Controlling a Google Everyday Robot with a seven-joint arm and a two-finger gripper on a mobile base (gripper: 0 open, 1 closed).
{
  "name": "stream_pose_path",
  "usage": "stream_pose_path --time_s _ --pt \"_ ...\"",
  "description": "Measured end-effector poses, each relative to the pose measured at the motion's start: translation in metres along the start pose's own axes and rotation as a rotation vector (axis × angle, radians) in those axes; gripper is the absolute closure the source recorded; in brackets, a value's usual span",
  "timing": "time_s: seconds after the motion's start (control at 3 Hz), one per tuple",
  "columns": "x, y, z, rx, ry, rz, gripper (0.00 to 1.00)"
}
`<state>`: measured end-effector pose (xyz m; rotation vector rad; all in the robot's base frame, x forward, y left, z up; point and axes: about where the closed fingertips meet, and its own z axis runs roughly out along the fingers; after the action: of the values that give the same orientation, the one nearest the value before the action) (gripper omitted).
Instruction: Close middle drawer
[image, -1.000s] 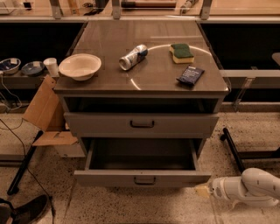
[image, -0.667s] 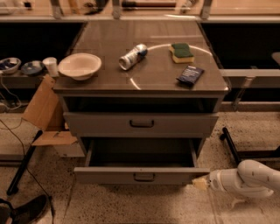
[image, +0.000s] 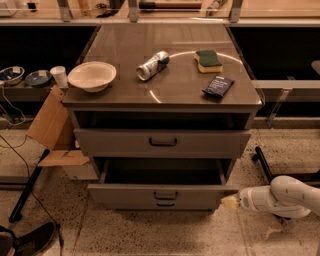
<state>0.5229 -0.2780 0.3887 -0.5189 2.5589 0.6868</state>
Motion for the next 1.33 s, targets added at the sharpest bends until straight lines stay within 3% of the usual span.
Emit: stream_pose_path --time_s 0.33,0.67,1.33 --pt "-0.023 -0.011 0.005 0.017 -0.002 0.005 1.0" --pt "-0.025 -0.012 0.005 0.018 -0.002 0.005 1.0" --pt "-0.061 -0.021 0.012 0.041 -0.012 0.008 1.0"
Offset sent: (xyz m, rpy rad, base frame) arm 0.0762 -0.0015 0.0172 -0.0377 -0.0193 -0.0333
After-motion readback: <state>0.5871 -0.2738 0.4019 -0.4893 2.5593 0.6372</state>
